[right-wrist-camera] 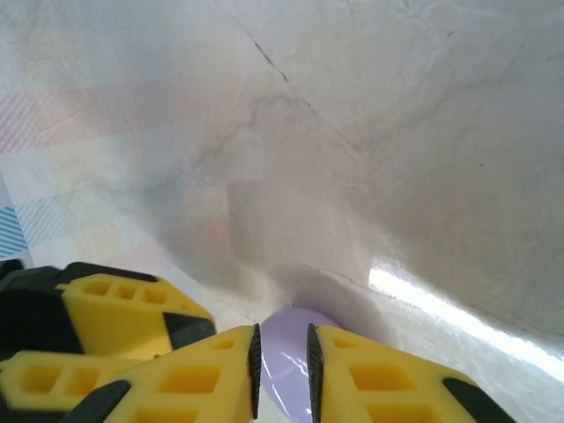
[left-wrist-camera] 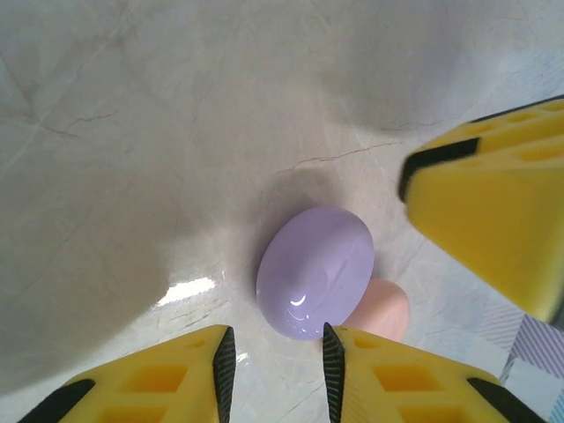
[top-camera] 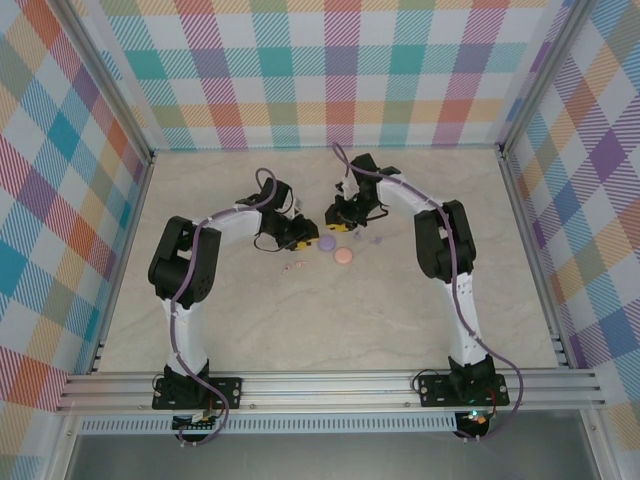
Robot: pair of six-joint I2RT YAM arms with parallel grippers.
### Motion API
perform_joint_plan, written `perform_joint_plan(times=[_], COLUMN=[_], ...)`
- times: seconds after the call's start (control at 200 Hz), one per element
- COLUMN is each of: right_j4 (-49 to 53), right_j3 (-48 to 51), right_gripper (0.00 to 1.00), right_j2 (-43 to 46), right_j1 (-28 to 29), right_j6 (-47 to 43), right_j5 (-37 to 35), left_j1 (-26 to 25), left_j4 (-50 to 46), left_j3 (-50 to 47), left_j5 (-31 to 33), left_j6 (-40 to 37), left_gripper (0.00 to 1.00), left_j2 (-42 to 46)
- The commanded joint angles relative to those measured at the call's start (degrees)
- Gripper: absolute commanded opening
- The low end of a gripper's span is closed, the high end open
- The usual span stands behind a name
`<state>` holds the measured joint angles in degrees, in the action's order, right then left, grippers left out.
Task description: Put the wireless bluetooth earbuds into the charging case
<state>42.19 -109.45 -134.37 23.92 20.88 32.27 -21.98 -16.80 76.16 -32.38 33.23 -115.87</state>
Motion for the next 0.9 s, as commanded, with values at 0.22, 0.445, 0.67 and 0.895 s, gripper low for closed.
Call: perform_joint_plan(times=[0.22, 0.445, 0.67, 0.895], right_j4=[4.26, 5.03, 5.06, 5.22], right_j3=[-0.6, -0.86, 0.08, 1.87], right_gripper=[0.28, 0.28, 0.27, 0.27], right_j2=[-0.49, -1.78, -1.51, -0.79], right_j1=[-0.37, -0.37, -0.32, -0.37], right_j6=[-5.34, -5.93, -6.0, -6.22], right_j5=[2.28, 3.41, 3.37, 2.91], left_j1=[-1.18, -1.58, -2.01, -2.02], left_j4=[6.92, 8.01, 8.53, 7.8], left_j3=[-2.61, -1.37, 0.47, 2.35], left_j5=[-3.29, -3.37, -4.28, -3.73], left_j6=[5.77, 6.69, 7.91, 7.65], left_gripper=[0.4, 0.4, 0.39, 0.39], left_j2=[0.12, -1.65, -4.34, -5.62])
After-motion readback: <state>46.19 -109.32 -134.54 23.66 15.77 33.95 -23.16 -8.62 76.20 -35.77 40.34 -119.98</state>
